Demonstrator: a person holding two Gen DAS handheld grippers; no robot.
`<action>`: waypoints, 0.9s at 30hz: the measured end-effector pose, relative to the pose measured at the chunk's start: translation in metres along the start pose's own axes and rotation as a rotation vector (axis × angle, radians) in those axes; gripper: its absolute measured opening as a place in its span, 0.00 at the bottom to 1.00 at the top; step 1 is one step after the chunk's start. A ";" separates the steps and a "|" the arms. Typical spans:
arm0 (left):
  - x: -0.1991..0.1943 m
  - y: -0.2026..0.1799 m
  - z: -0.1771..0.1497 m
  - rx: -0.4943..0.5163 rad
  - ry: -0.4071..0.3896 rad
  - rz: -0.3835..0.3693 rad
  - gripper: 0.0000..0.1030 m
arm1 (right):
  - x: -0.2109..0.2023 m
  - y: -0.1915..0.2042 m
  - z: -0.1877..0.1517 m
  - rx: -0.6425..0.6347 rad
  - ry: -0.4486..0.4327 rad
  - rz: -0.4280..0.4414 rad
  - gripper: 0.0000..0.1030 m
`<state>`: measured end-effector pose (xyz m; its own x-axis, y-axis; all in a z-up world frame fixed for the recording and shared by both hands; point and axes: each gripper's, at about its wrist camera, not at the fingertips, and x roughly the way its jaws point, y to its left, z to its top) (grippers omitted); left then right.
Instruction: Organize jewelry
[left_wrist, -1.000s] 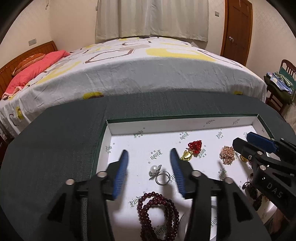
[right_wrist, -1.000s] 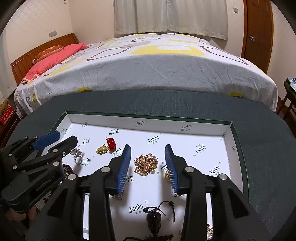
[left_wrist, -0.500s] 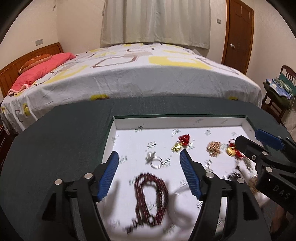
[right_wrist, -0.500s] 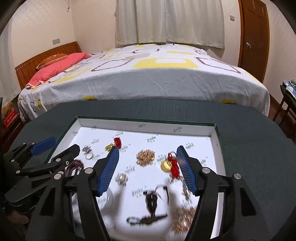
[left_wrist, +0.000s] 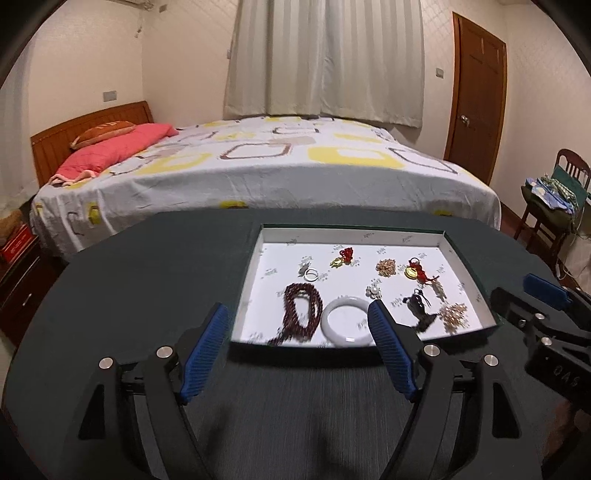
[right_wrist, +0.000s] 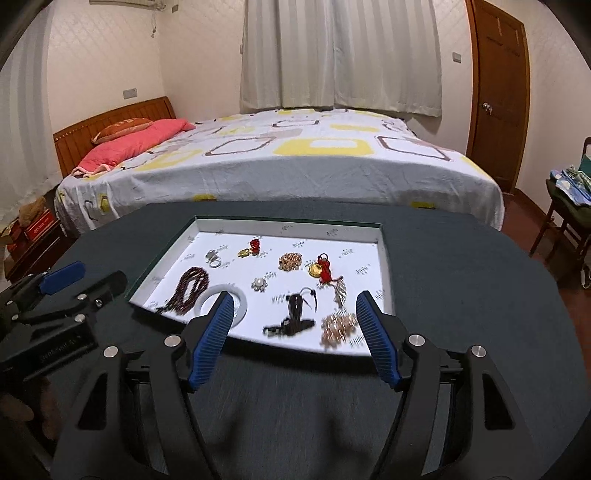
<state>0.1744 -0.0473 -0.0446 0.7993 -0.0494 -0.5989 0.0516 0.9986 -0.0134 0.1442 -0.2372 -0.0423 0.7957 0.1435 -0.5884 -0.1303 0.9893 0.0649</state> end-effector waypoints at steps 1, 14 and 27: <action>-0.007 0.000 -0.002 0.001 -0.005 0.007 0.74 | -0.009 0.000 -0.003 -0.005 -0.008 -0.001 0.65; -0.087 0.003 -0.025 -0.029 -0.077 0.072 0.77 | -0.098 -0.004 -0.023 -0.002 -0.103 -0.016 0.70; -0.146 0.011 -0.034 -0.050 -0.153 0.094 0.78 | -0.147 -0.001 -0.036 -0.006 -0.160 -0.014 0.70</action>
<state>0.0381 -0.0286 0.0158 0.8811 0.0456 -0.4708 -0.0546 0.9985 -0.0054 0.0061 -0.2602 0.0154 0.8817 0.1325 -0.4529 -0.1221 0.9911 0.0523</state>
